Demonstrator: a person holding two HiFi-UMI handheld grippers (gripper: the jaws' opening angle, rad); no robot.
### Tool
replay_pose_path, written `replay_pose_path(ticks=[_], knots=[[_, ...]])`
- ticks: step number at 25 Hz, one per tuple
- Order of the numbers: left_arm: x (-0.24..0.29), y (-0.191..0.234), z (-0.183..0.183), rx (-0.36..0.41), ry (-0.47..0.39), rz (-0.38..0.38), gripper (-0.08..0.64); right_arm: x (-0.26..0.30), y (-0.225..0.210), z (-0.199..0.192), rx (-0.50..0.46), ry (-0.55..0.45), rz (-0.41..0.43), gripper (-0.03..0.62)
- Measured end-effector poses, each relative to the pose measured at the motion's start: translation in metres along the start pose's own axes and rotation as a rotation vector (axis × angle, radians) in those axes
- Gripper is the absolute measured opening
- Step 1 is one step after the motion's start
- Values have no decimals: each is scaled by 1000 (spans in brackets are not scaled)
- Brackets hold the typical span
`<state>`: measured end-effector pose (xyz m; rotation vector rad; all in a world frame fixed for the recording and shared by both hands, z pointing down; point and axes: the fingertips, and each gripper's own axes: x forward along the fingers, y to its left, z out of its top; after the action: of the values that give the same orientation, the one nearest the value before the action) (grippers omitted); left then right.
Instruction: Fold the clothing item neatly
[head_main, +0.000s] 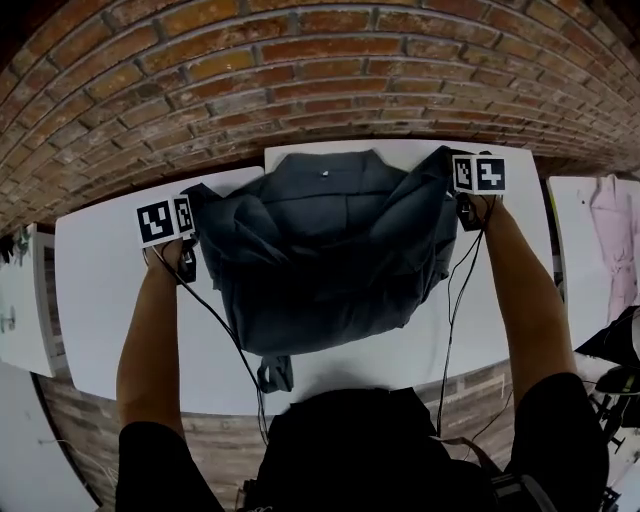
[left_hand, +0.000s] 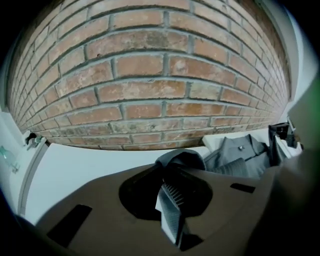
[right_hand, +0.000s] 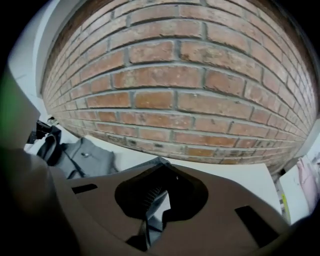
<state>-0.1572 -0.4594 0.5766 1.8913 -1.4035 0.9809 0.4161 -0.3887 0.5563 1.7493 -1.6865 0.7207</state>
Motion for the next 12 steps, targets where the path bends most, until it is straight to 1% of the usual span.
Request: replay_pose_path(ticks=[2, 3, 4, 5, 6, 7, 8, 9, 10, 12], knots=[[7, 18, -9, -6, 21, 31, 9, 3, -29, -14, 6, 24, -88, 9], [10, 22, -12, -7, 27, 22, 9, 4, -38, -21, 12, 30, -103, 9], [12, 22, -15, -5, 30, -3, 11, 5, -41, -27, 26, 29, -87, 9], [13, 20, -17, 4, 27, -38, 17, 4, -37, -31, 50, 23, -41, 11], [12, 17, -18, 22, 15, -74, 40, 2, -29, -34, 75, 11, 21, 55], [10, 14, -17, 47, -2, -103, 112, -4, -19, -34, 92, -6, 83, 150], [6, 11, -16, 73, -20, -124, 232, -14, -9, -32, 98, -29, 131, 202], [1, 10, -16, 95, -36, -140, 276, -26, -1, -31, 95, -56, 164, 224], [-6, 10, -17, 110, -49, -154, 276, -40, 8, -30, 88, -85, 187, 227], [-25, 6, -25, 104, -67, -195, 276, -73, 31, -38, 85, -127, 242, 227]])
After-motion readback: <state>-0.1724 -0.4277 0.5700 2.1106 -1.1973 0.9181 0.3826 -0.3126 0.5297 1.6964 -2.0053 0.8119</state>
